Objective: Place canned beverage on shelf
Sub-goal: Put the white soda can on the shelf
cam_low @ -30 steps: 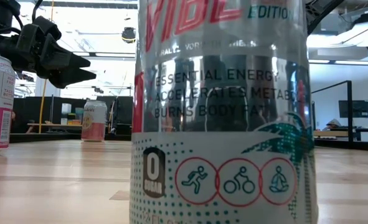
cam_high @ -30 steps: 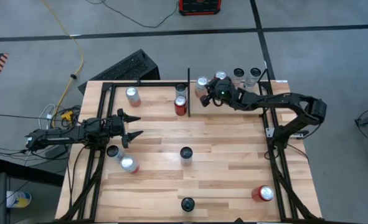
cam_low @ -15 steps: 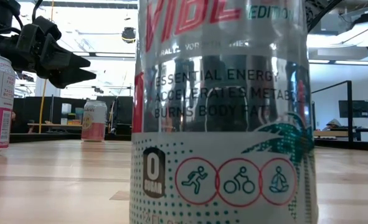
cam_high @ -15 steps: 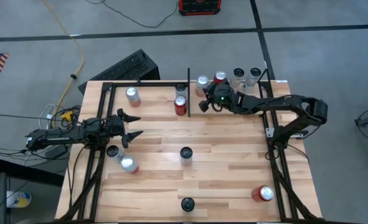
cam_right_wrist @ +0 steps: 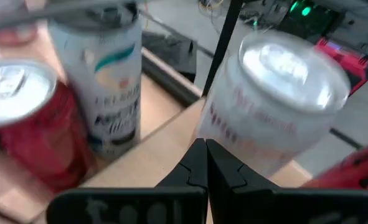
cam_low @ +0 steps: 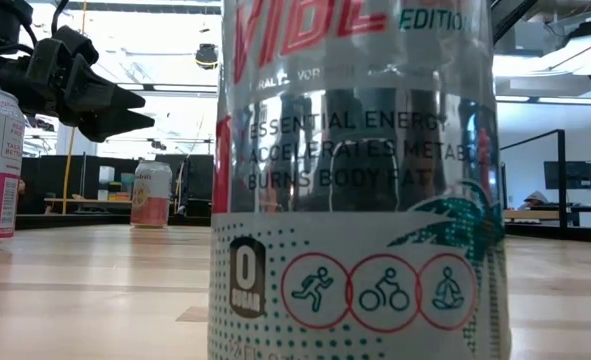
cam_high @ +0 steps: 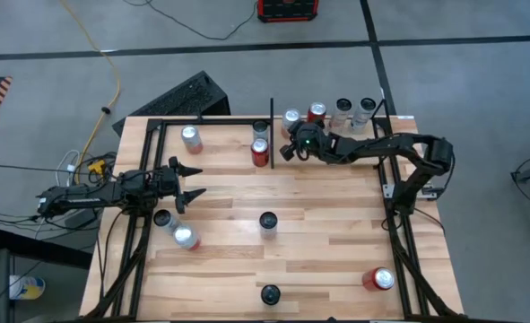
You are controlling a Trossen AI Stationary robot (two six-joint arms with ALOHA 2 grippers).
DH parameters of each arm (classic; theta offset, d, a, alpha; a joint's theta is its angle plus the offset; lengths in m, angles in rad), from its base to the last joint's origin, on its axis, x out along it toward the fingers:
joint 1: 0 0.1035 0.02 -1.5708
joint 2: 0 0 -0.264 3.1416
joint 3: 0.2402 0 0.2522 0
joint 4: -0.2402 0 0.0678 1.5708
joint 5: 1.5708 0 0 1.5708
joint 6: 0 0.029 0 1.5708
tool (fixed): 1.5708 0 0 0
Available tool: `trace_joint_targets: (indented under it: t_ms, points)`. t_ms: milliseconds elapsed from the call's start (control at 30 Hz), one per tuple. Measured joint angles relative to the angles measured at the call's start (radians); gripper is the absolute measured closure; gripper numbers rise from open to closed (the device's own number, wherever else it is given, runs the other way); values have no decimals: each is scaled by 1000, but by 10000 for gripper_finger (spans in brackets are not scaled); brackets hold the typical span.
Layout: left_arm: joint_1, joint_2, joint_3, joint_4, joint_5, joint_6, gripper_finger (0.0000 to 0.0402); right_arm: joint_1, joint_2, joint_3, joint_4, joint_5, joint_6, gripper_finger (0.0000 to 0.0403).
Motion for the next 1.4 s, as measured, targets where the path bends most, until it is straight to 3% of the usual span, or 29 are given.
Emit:
trace_joint_targets:
  t_ms: [300, 667, 867, 1400]
  points:
    - [0, 0, 0, 0, 0, 0, 74, -14, 0, 79, -19, -2, -33, 385]
    - [0, 0, 0, 0, 0, 0, 74, 40, 1, 92, -223, 22, -9, 385]
    - [0, 0, 0, 0, 0, 0, 74, 5, 1, 92, -218, 62, -15, 385]
    - [0, 0, 0, 0, 0, 0, 74, -29, 1, 92, -185, -9, -16, 385]
